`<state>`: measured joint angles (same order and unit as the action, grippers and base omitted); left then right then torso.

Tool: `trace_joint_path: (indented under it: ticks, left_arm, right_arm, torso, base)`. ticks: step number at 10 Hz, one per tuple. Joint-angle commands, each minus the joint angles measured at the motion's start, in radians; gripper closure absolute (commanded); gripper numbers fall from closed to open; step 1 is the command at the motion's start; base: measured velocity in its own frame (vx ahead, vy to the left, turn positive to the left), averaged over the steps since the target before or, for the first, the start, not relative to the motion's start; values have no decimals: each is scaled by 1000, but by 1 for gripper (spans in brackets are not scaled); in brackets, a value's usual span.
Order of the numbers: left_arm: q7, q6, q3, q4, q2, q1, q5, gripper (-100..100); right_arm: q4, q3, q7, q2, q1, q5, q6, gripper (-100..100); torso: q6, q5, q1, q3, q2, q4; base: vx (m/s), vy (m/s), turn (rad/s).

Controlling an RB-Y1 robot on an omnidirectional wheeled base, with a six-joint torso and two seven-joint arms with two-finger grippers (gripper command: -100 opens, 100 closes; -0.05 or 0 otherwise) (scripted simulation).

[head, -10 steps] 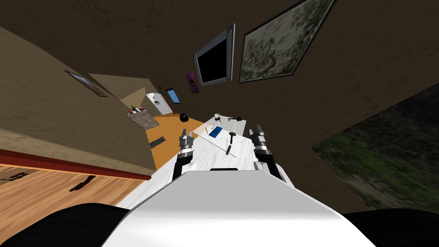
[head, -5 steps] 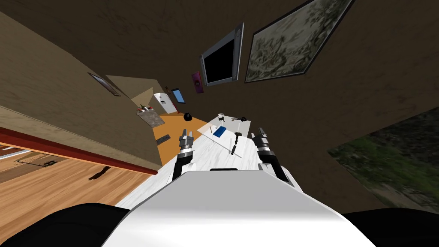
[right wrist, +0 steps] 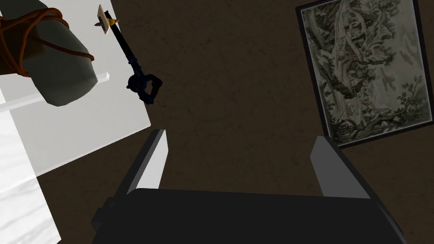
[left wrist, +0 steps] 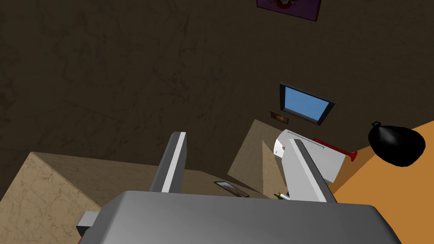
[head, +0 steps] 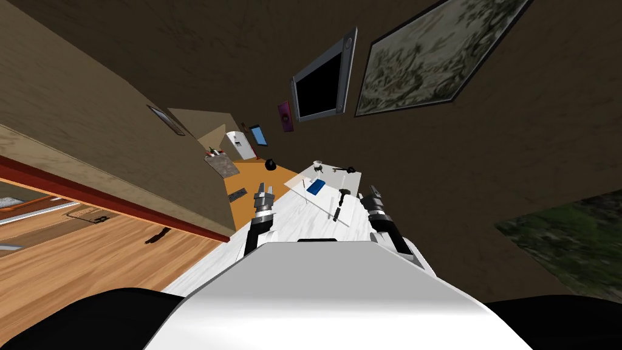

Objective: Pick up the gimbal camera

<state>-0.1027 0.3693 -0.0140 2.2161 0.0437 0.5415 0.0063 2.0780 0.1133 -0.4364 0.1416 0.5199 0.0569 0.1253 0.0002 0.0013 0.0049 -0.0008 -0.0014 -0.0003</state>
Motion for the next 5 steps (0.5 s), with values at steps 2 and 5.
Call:
trace_joint_path:
  ticks: [2,5]
  left_arm:
    - [0,0,0,0,0,0,0,0]
    - [0,0,0,0,0,0,0,0]
  right_arm:
    - [-21,26,-58,9,4,29,-54,-100]
    - [-65,71,-147,24,11,81,-140,-100]
  torso:
    - [0,0,0,0,-1,0]
    - [0,0,-1,0,1,0]
  base:
    - [37,74,84]
    - [23,65,110]
